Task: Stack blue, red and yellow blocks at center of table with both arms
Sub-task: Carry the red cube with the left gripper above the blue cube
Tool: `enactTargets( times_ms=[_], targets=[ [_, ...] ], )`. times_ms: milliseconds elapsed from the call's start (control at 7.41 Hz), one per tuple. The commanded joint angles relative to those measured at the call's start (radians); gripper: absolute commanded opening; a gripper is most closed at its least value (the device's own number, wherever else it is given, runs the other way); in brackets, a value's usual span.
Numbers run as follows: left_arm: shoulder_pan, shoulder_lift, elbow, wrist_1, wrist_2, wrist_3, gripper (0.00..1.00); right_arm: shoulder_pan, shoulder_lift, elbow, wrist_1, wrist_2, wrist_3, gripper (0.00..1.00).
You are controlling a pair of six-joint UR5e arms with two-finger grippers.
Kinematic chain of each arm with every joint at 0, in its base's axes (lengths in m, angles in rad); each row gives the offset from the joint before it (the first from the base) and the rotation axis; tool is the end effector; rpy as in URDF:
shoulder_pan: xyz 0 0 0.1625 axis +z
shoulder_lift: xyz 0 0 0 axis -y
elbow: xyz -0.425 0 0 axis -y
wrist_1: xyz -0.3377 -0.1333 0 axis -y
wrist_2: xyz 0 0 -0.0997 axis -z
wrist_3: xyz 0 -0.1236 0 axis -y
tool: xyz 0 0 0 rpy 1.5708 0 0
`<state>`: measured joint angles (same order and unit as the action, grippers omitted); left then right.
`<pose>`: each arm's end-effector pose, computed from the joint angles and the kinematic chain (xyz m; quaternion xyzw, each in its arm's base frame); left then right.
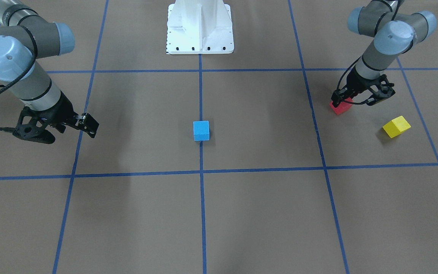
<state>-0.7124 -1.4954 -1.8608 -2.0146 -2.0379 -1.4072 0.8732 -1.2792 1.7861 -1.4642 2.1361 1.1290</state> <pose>0.2855 -0.3492 0.5407 -0.0649 0.3777 -0.1774 0.9064 -0.3077 -0.4715 0.4336 -0.0332 -0.3920 0.1137 0.9123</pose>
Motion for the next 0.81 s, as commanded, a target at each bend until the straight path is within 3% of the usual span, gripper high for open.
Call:
enactTargets(
  times_ms=[0, 270, 405, 539, 674],
  targets=[
    [-0.001, -0.063, -0.087, 0.105, -0.005, 0.013, 0.0, 0.049, -0.032, -0.002, 0.001, 0.036, 0.0, 1.0],
    [0.011, -0.46, -0.103, 0.535, 0.002, 0.011, 0.0, 0.085, -0.055, -0.016, -0.001, -0.016, 0.002, 1.0],
    [0.081, -0.58, -0.092, 0.633, 0.016, 0.013, 0.0, 0.11, -0.061, -0.026, -0.001, -0.018, -0.003, 1.0],
    [0.118, -0.63, -0.087, 0.625, 0.086, 0.028, 0.0, 0.139, -0.069, -0.052, -0.001, -0.013, -0.058, 1.0],
    [0.132, -0.734, -0.008, 0.628, 0.099, 0.08, 0.0, 0.16, -0.116, -0.056, -0.004, -0.004, -0.256, 1.0]
  ],
)
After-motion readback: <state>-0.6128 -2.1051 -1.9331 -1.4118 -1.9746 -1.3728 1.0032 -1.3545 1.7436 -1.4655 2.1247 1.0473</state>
